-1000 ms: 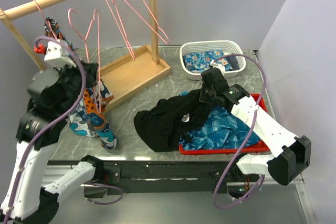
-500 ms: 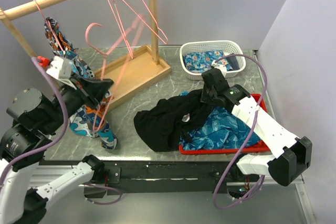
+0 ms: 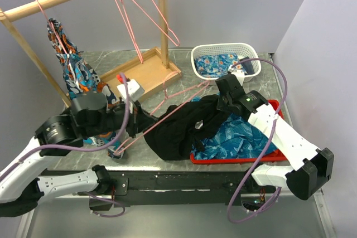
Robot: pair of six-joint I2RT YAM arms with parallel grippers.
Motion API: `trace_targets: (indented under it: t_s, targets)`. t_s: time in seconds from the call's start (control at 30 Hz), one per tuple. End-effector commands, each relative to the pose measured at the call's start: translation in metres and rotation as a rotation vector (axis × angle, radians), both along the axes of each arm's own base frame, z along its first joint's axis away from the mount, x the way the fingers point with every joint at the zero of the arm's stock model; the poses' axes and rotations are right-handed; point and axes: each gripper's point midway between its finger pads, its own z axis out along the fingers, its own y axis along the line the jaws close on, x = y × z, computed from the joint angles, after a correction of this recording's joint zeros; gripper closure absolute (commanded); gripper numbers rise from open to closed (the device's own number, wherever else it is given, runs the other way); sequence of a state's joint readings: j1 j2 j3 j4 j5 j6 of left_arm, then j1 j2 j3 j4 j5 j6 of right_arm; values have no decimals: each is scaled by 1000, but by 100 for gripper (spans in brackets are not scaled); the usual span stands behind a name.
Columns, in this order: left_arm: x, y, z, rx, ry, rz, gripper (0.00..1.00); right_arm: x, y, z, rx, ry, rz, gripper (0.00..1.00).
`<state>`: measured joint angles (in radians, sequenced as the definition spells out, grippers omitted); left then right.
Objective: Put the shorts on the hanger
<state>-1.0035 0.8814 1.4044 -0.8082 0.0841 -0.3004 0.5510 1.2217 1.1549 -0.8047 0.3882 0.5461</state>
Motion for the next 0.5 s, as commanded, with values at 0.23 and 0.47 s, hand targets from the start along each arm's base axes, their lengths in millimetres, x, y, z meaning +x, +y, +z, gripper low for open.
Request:
trace_targets:
  t_s: [0.23,0.47]
  targets:
    - [-22,-5,-42,45,89,-94,99,3,-18,18,-45,-69,-68,100]
    - [-23,-16,-54,43,119,-124,99,8,-7,31,-48,-95,-48,100]
